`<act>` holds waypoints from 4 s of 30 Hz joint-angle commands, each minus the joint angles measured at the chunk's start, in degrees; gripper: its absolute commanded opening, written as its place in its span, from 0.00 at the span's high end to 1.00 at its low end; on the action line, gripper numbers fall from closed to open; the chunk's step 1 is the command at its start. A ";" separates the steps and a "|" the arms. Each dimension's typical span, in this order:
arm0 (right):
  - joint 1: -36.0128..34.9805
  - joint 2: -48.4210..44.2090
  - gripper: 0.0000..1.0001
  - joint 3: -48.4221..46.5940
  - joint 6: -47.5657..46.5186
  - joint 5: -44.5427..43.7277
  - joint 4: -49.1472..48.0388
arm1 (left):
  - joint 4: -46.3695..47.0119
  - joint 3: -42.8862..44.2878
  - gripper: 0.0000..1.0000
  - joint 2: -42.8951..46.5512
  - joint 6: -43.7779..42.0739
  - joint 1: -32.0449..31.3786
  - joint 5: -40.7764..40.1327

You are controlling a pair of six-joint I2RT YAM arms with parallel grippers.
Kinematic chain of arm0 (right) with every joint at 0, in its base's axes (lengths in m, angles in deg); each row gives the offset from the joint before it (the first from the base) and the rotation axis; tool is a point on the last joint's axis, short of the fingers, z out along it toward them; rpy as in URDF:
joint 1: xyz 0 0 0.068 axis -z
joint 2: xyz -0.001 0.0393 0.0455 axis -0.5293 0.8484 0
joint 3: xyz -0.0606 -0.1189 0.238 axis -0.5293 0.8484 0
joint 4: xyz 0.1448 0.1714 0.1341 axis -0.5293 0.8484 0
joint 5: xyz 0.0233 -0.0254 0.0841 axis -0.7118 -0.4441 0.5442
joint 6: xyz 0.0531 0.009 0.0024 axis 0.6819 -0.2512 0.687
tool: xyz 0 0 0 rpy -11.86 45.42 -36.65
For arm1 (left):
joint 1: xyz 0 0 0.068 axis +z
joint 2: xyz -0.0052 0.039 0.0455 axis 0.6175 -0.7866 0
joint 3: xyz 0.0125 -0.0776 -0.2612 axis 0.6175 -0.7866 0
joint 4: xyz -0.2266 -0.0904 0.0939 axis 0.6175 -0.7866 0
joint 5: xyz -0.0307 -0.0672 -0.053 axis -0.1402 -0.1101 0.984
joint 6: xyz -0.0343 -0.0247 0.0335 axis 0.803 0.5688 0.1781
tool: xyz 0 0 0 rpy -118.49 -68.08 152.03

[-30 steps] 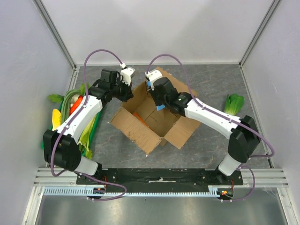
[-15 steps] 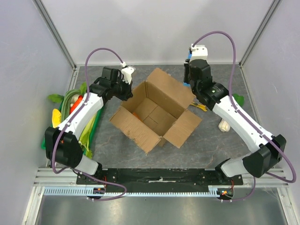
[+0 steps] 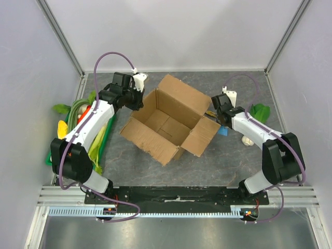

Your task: Unpack the express box

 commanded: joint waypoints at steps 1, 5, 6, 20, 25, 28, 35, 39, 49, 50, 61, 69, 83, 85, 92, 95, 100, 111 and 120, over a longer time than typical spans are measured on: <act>0.34 -0.56 0.66 2.64 6.30 -1.15 -1.16 | 0.68 3.74 0.96 -0.03 2.64 0.33 0.73; 1.13 0.67 0.64 4.49 8.75 -2.12 -0.11 | 0.33 4.97 0.83 -0.47 3.61 0.51 0.73; 1.31 1.11 0.64 4.67 10.41 -2.21 0.50 | 0.24 5.14 0.82 -0.56 3.87 0.42 0.82; 1.57 -1.96 0.23 -3.31 14.83 -5.98 10.34 | -1.42 10.41 0.37 4.00 14.67 0.42 -2.60; 1.57 -5.65 0.22 -15.44 11.32 -6.78 13.16 | -9.06 11.91 0.36 6.29 25.92 0.51 -3.58; 1.57 -7.41 0.22 -22.04 7.46 -4.60 10.99 | -12.66 10.95 0.36 8.13 32.87 0.42 -0.77; -2.98 -7.33 0.24 -31.18 -8.01 22.30 -0.28 | -14.87 3.75 0.37 13.41 43.42 -0.02 5.04; -13.08 -5.13 0.23 -28.92 -16.02 26.77 -4.41 | -14.61 -3.37 0.40 14.03 47.12 -0.19 7.14; -20.13 3.39 0.22 -25.04 -19.01 33.20 -6.18 | -12.59 -8.74 0.43 11.39 48.26 -0.20 4.07; -20.48 4.35 0.22 -24.78 -19.10 33.64 -6.09 | -12.50 -9.18 0.43 11.04 48.17 -0.19 3.29; -23.39 7.79 0.23 -20.56 -21.03 31.28 -5.91 | -6.80 -8.92 0.40 3.84 43.87 -0.19 0.03; -26.29 7.53 0.23 -19.85 -22.26 27.33 -6.09 | -4.51 -4.88 0.98 1.90 41.06 -0.19 -0.32; -28.49 15.78 0.24 -24.94 -14.80 19.15 -1.71 | -6.96 0.22 0.98 3.22 46.06 -5.28 -7.87; -28.40 17.80 0.24 -25.91 -12.52 18.71 -0.99 | -7.58 0.84 0.98 3.04 48.24 -6.25 -9.19; -28.49 20.71 0.24 -25.04 -6.62 11.15 -2.38 | -7.58 0.14 0.98 3.74 53.36 -7.58 -9.37; -28.84 21.50 0.24 -24.07 -5.92 10.36 -3.97 | -7.58 0.22 0.98 4.18 54.50 -7.66 -9.02; -30.76 21.86 0.25 -23.03 -4.86 7.20 -4.06 | -10.30 2.68 0.98 3.13 55.55 -7.58 -9.55; -31.91 23.00 0.25 -19.42 -0.74 7.02 -11.97 | -14.43 5.15 0.98 0.05 55.47 -6.26 -6.48; -32.53 28.96 0.39 -22.65 -3.36 1.16 -14.44 | -14.43 3.47 0.98 -0.83 55.65 -4.76 -3.57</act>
